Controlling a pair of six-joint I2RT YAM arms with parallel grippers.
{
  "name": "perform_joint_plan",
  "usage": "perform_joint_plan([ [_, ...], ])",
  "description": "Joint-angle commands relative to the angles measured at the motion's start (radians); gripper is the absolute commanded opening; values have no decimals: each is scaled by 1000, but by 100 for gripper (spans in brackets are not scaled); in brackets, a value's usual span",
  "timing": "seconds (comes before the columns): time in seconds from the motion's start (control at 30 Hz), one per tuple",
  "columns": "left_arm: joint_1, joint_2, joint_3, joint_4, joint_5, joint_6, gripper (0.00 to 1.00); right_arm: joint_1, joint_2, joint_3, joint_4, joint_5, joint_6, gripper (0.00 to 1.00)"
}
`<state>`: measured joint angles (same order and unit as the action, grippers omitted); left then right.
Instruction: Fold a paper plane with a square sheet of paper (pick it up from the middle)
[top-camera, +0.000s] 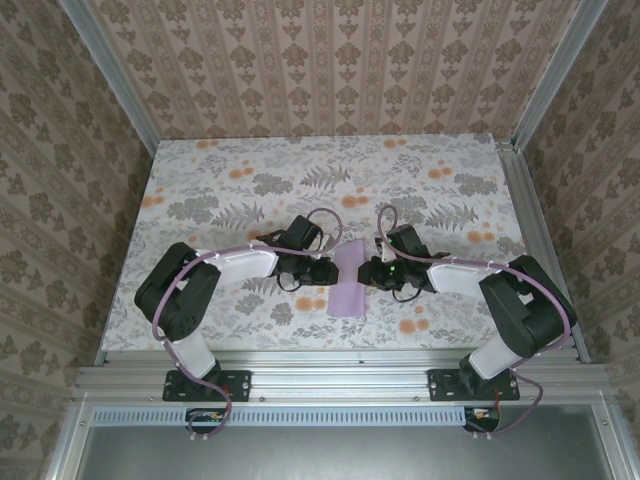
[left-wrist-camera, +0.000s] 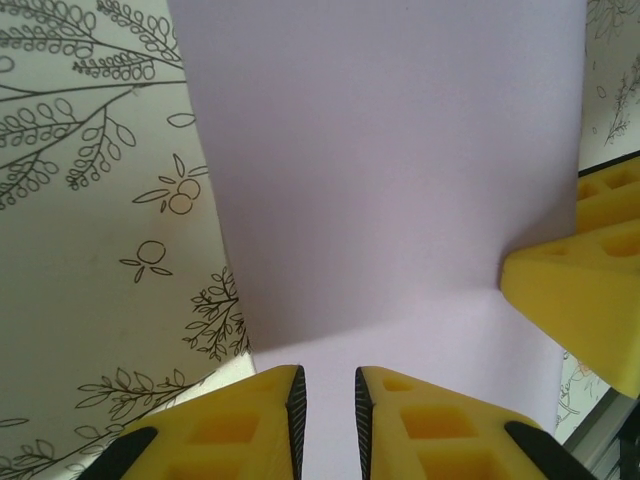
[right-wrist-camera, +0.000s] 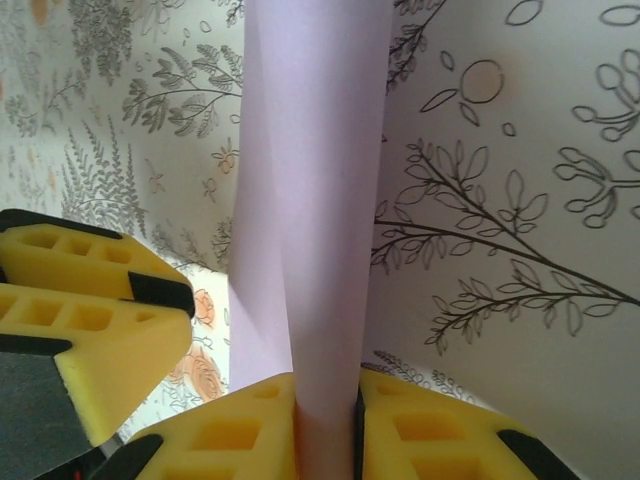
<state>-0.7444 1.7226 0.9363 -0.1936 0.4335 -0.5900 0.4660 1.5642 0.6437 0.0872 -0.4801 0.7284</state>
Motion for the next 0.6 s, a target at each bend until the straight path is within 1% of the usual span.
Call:
perform_joint_plan([
  [0.0, -2, -17, -10, 6, 24, 1, 23, -10, 10, -19, 51, -41, 25, 25],
  [0.3, -50, 46, -1, 13, 16, -11, 23, -26, 20, -50, 67, -38, 19, 26],
  [0.57, -78, 87, 15, 4, 6, -13, 22, -26, 13, -42, 27, -24, -5, 29],
])
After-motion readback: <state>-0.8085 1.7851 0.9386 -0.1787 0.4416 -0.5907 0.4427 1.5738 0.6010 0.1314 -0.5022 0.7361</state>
